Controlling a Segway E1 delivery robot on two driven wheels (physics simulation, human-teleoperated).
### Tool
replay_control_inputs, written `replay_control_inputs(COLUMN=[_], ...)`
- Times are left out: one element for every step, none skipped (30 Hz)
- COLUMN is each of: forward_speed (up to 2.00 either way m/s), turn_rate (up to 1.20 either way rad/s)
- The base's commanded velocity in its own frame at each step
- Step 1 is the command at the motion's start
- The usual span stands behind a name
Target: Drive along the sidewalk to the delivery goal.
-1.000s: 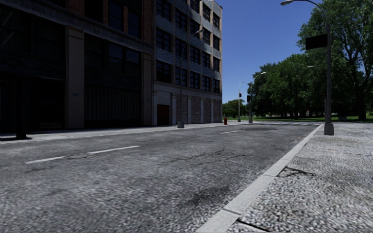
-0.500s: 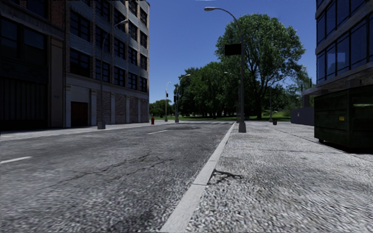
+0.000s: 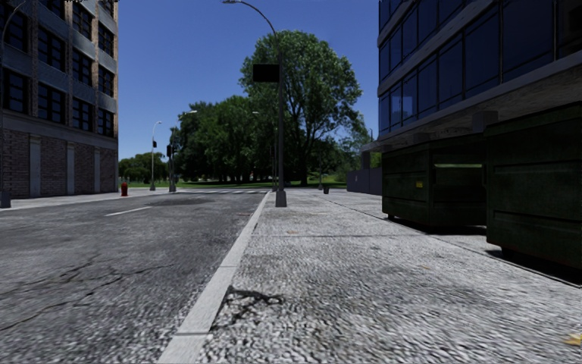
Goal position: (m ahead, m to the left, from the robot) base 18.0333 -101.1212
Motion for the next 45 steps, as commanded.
replay_control_inputs(forward_speed=[1.18,1.18,1.18,1.18,1.18,1.18,1.18,1.18,1.18,1.18,1.18,1.18,1.19,1.23,1.26,1.26,1.39,1.52,2.0,2.0,2.0,2.0,2.0,2.0,2.0,2.0,2.0,2.0,2.0,2.0,2.0,2.0,2.0,2.0,2.0,2.0,2.0,2.0,2.0,2.0,2.0,2.0,2.0,2.0,2.0], turn_rate=[0.0,0.0,0.0,0.0,0.0,0.0,0.0,0.0,0.0,0.0,0.0,0.0,0.0,0.0,0.0,0.0,0.0,0.0,0.0,0.0,0.0,0.0,0.0,0.0,0.0,0.0,0.0,0.0,0.0,0.0,0.0,0.0,0.0,0.0,0.0,0.0,0.0,0.0,0.0,0.0,0.0,0.0,0.0,0.0,0.0])
